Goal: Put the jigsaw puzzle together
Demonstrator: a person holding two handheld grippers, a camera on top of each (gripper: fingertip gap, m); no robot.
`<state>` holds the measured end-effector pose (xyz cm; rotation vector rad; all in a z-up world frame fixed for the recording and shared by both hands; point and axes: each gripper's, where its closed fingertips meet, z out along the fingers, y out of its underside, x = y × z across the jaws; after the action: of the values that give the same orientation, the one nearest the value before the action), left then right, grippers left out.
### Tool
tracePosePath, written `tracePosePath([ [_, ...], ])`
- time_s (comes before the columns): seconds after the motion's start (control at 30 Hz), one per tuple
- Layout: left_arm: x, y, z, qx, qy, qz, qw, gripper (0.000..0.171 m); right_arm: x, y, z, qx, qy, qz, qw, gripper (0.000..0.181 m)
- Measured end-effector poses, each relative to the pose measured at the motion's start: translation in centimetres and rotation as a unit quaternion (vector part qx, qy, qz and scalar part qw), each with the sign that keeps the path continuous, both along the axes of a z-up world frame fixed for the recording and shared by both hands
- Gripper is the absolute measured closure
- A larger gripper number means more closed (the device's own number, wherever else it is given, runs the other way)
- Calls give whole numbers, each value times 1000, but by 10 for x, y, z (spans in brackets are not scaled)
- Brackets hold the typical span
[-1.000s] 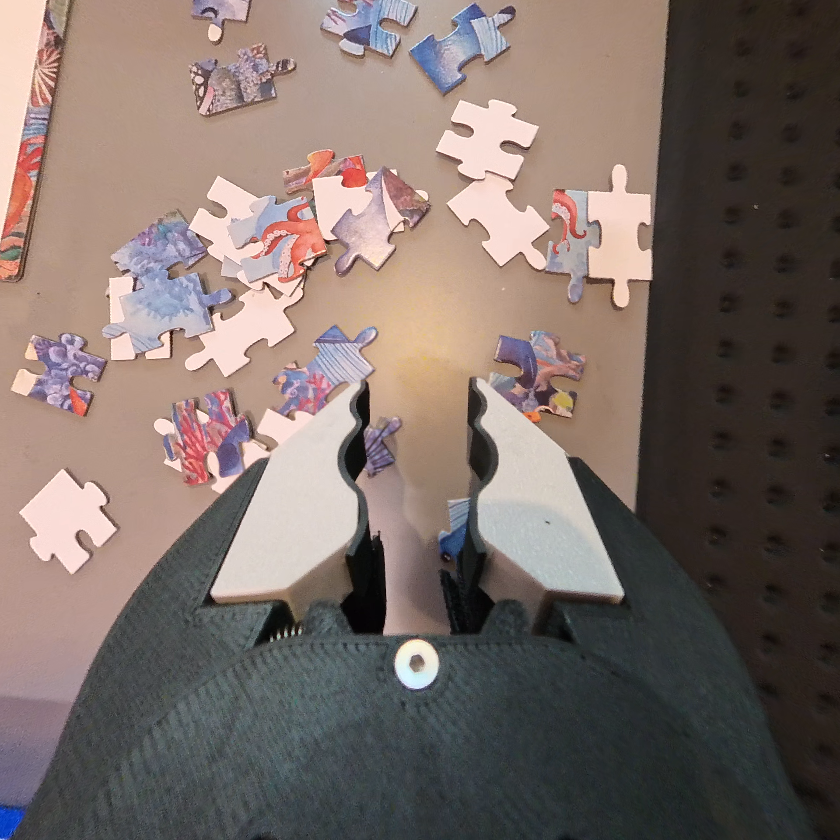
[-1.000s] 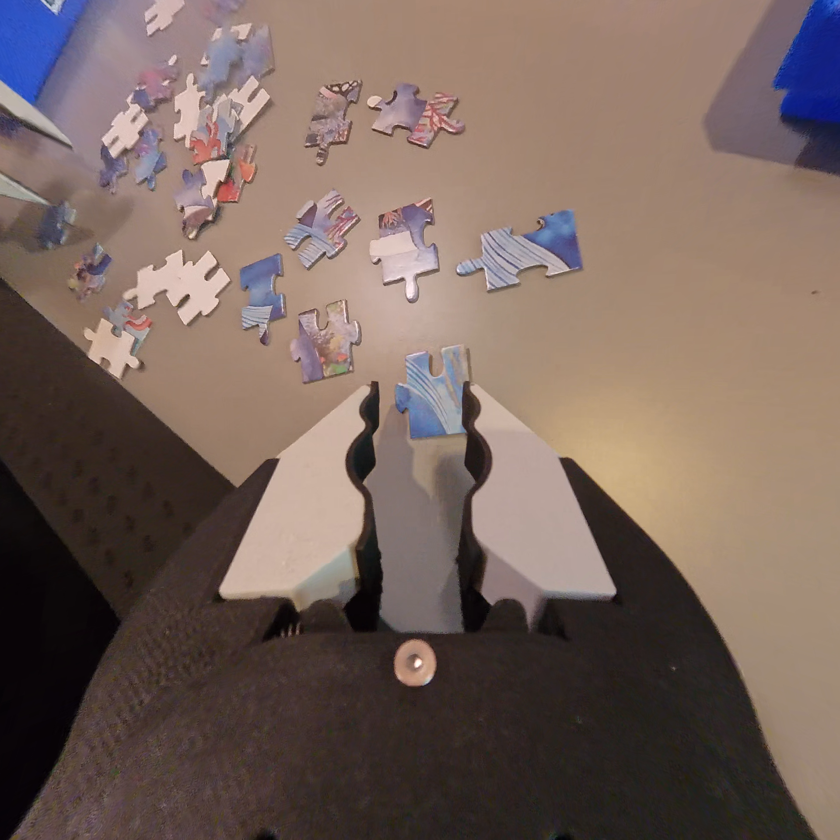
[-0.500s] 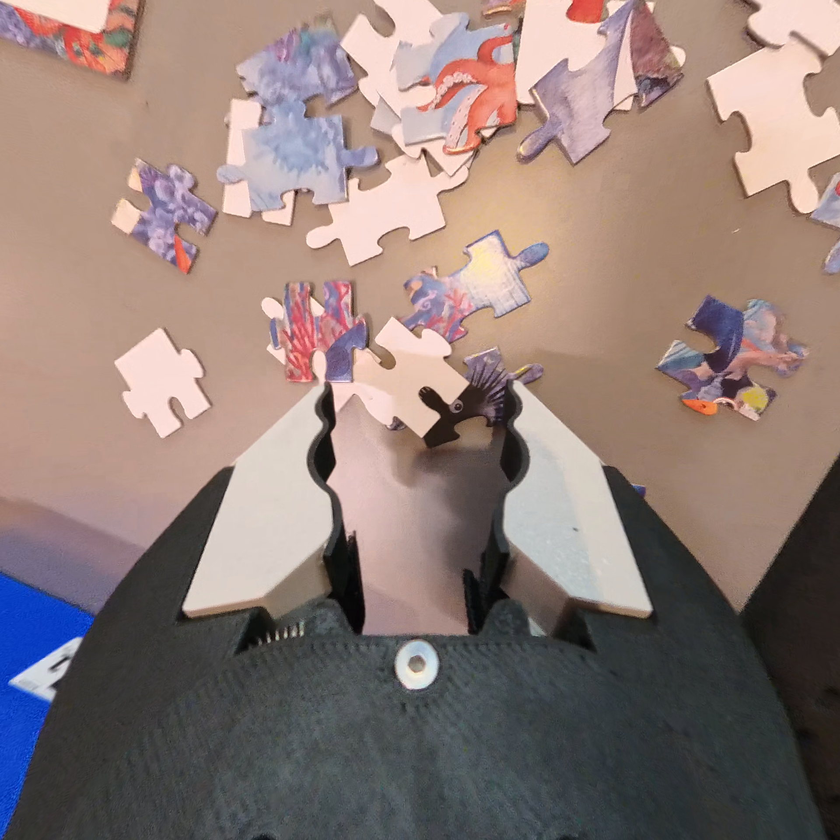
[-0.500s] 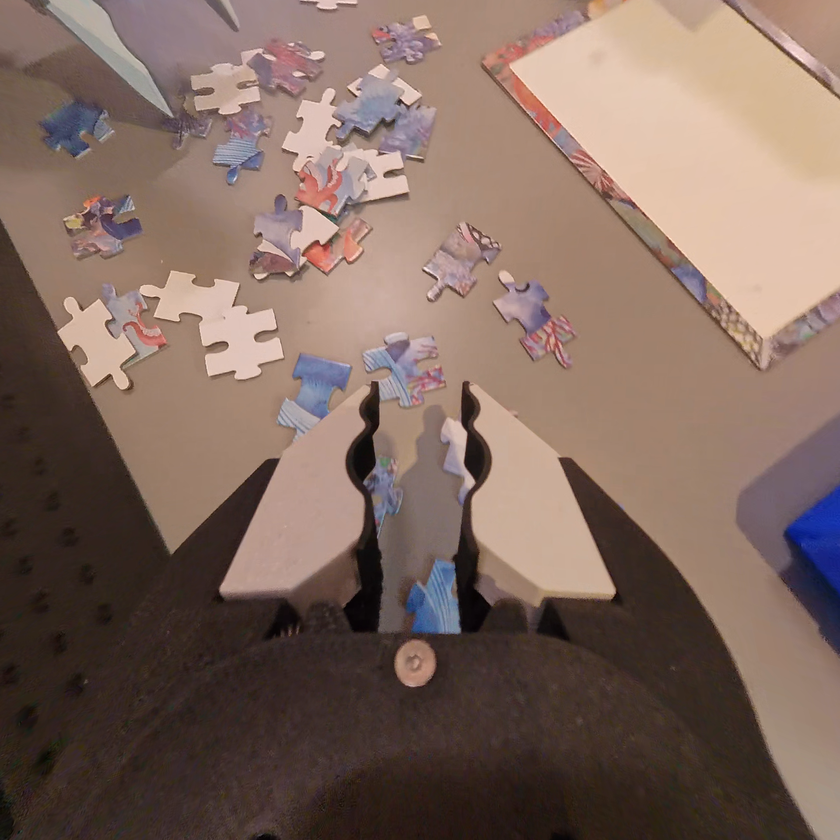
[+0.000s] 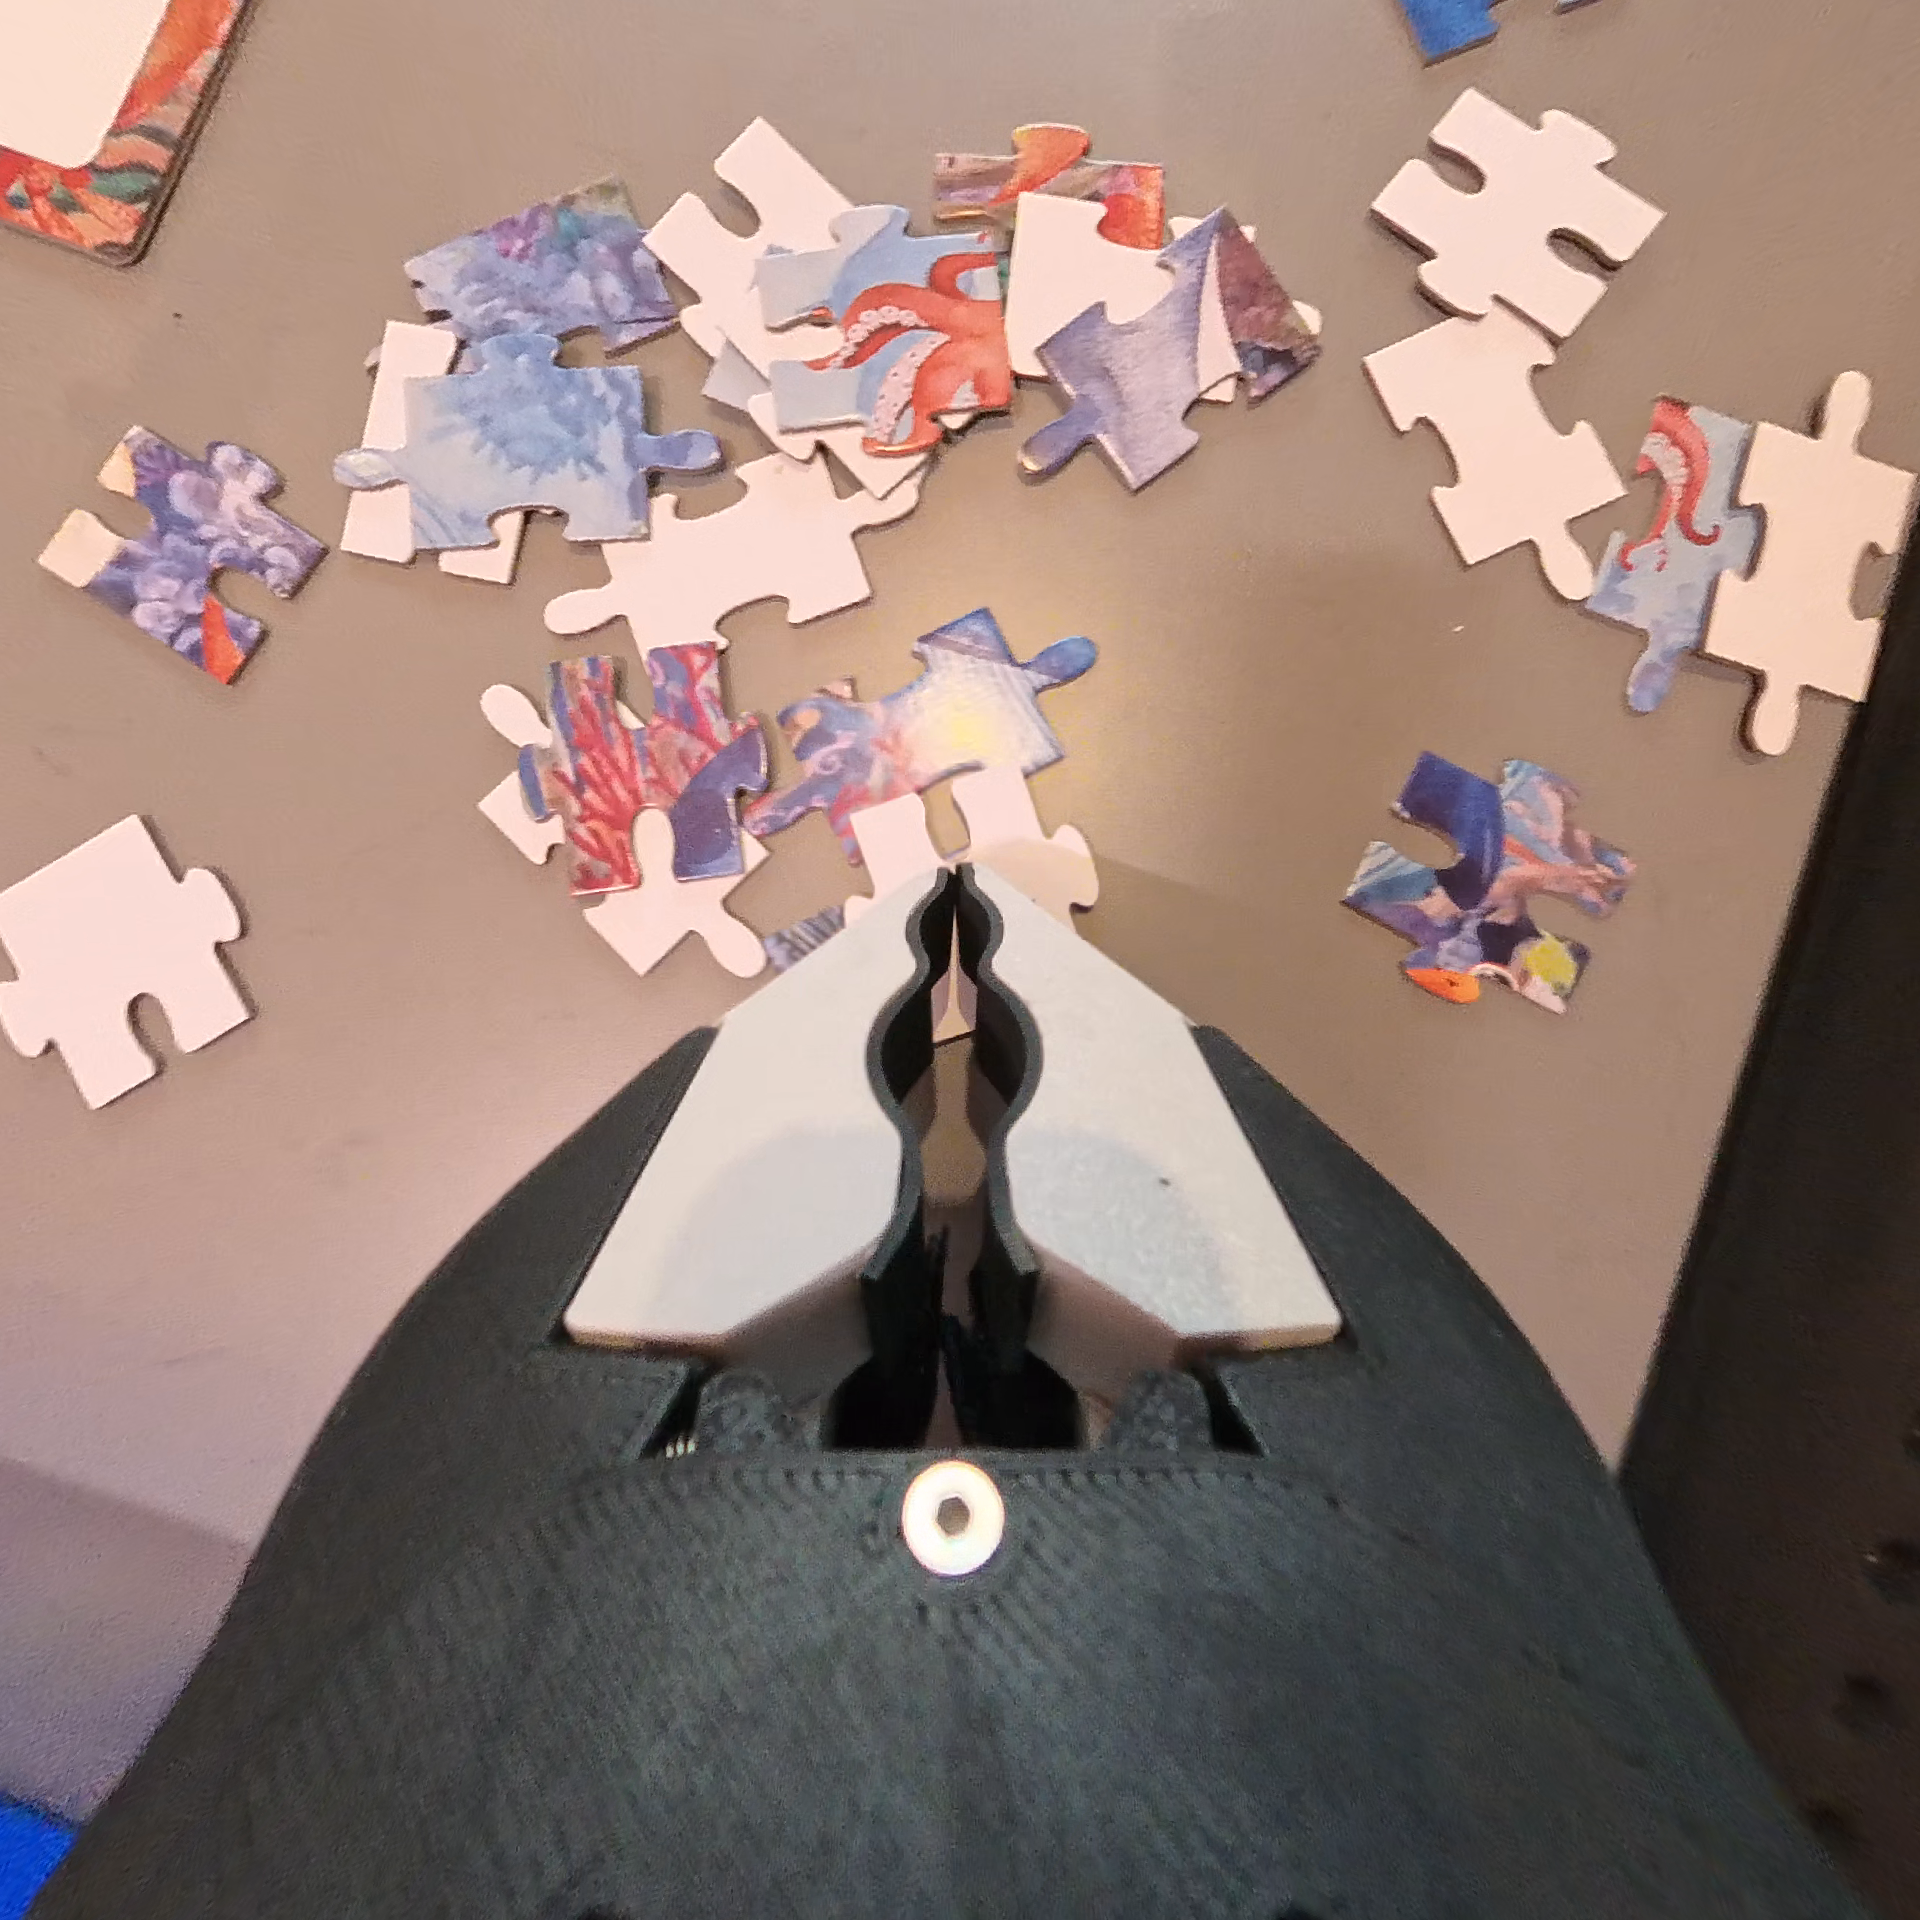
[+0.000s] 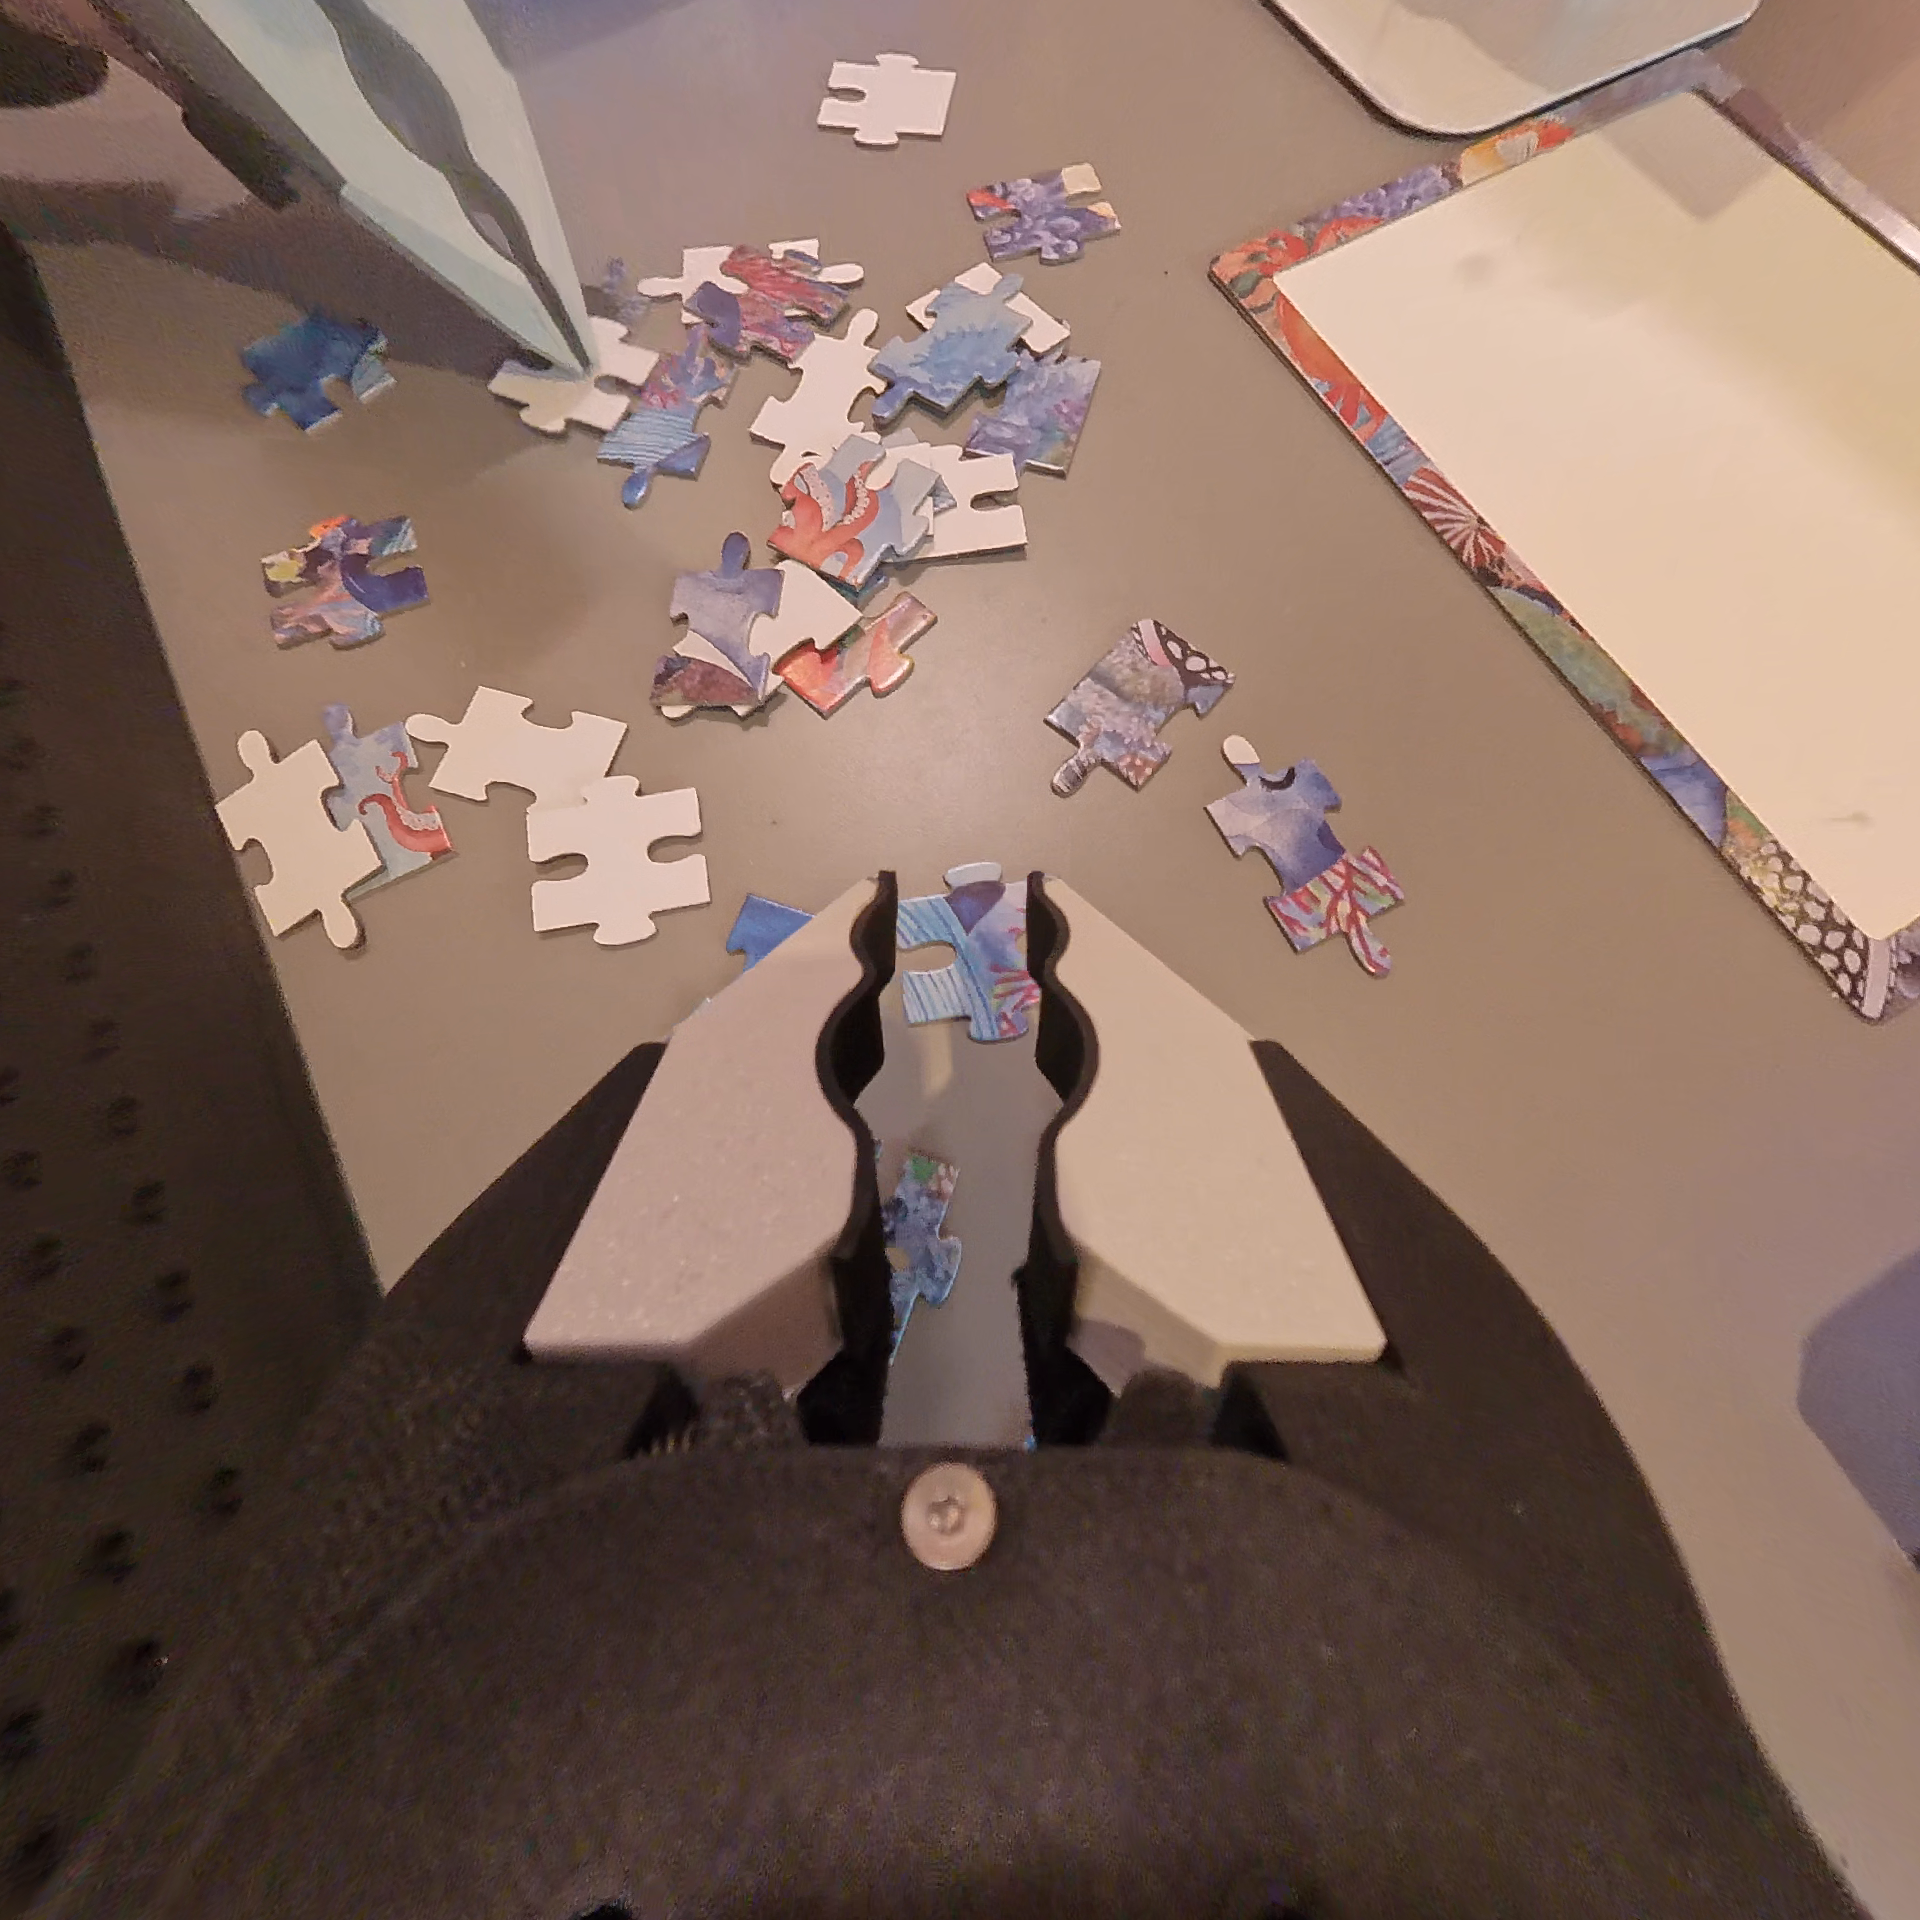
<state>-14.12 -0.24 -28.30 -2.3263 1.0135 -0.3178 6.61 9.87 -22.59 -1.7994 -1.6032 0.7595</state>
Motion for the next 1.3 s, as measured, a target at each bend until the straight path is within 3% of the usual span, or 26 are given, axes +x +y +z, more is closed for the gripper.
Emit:
tracePosePath([
  [0.13, 8, -13, 4, 4, -6, -22, 1000, 168, -9, -10, 4, 3, 2, 21, 1000, 159],
  [0.23, 6, -19, 6, 7, 9, -16, 1000, 116, -18, -19, 6, 17, -6, 41, 999, 159],
  [0.3, 3, -22, 0, 3, 34, -17, 999, 103, -26, -24, 8, 22, -8, 54, 998, 159],
  [0.4, 8, -23, -2, 11, 38, -21, 999, 113, -36, -29, 7, 28, -12, 69, 997, 159],
  [0.47, 11, -23, -1, 24, 42, -25, 999, 133, -41, -32, 6, 29, -14, 78, 996, 159],
  [0.57, 15, -24, -1, 29, 29, -27, 999, 141, -47, -39, 6, 27, -11, 90, 996, 161],
  [0.67, 19, -24, 6, 27, -17, -21, 999, 171, -56, -52, 10, 32, 5, 121, 992, 160],
  [0.83, 20, -25, 4, 15, -42, -21, 999, 171, -79, -80, 8, 100, -3, 194, 976, 156],
  [0.97, 5, -12, 13, 54, 23, 2, 998, 115, -97, -92, -8, 142, -47, 233, 961, 156],
  [1.1, 1, -1, 2, 18, 17, 14, 1000, 101, -112, -95, -15, 147, -56, 252, 955, 155],
  [1.23, 3, 6, -3, 10, 5, 21, 1000, 113, -120, -94, -14, 131, -44, 253, 957, 158],
  [1.3, 5, 7, -3, 18, -1, 24, 1000, 128, -123, -93, -14, 121, -38, 250, 960, 159],
])
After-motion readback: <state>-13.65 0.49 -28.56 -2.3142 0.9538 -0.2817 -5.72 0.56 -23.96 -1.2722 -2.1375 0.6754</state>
